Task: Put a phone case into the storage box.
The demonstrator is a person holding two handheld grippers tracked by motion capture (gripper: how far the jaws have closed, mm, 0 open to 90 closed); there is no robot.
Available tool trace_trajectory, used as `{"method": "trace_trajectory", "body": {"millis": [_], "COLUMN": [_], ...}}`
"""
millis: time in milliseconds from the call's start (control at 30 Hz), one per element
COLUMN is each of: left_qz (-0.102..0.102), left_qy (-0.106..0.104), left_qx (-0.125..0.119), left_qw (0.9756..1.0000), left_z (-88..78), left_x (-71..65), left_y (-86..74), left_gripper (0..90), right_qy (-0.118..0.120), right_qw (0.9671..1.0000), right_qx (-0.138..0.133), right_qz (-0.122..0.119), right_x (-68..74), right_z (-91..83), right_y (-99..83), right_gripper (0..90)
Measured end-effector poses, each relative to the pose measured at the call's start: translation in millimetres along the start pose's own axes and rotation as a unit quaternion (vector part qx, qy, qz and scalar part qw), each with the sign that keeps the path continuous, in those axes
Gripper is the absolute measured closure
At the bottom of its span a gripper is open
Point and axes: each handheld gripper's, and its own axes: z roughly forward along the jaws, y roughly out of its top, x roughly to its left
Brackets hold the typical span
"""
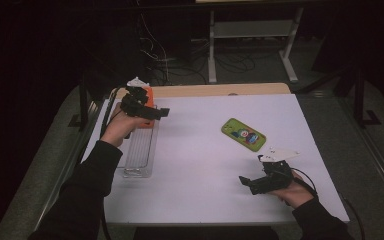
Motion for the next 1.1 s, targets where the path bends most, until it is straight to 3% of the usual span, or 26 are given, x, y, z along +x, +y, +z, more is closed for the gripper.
{"method": "trace_trajectory", "body": {"millis": [233,267,467,500,667,733,767,933,1100], "left_qz": [0.027,0.035,0.048,0.057,0.052,0.058,0.072,0.073,0.094], "left_qy": [-0.052,-0.056,-0.085,-0.087,-0.104,-0.110,-0.111,-0.122,-0.129], "left_qx": [-0.005,-0.003,0.004,0.007,0.002,0.011,0.017,0.021,0.035], "left_qw": [0.9983,0.9978,0.9952,0.9945,0.9932,0.9921,0.9910,0.9896,0.9865], "left_z": [-1.2,-1.4,4.9,5.1,10.2,13.1,13.8,20.3,26.0], "left_x": [-44.5,-47.7,-76.6,-79.0,-92.7,-98.1,-100.3,-111.0,-121.3], "left_y": [-12.3,-14.1,-31.1,-33.5,-49.4,-54.8,-57.7,-73.0,-87.0], "left_gripper": [0.3,0.2,0.2,0.2,0.3,0.2,0.3,0.2,0.2], "right_qy": [0.001,0.001,0.000,-0.001,-0.004,-0.007,-0.007,-0.008,-0.011], "right_qw": [1.0000,1.0000,1.0000,1.0000,1.0000,0.9999,0.9999,0.9999,0.9998], "right_qx": [-0.001,-0.004,-0.004,-0.004,-0.006,-0.008,-0.008,-0.005,-0.010], "right_qz": [0.006,-0.002,0.003,0.004,0.002,0.002,0.002,0.008,0.011], "right_x": [2.6,2.4,2.7,2.2,-0.9,-2.3,-2.6,-3.5,-4.5], "right_z": [-2.6,-3.0,-4.7,-4.9,-6.5,-6.5,-6.6,-8.0,-10.5], "right_y": [-0.2,-0.2,0.0,-0.1,-1.1,-1.3,-1.4,-2.5,-0.6], "right_gripper": [0.0,0.0,0.1,0.0,0.1,0.0,0.1,0.1,0.1]}}
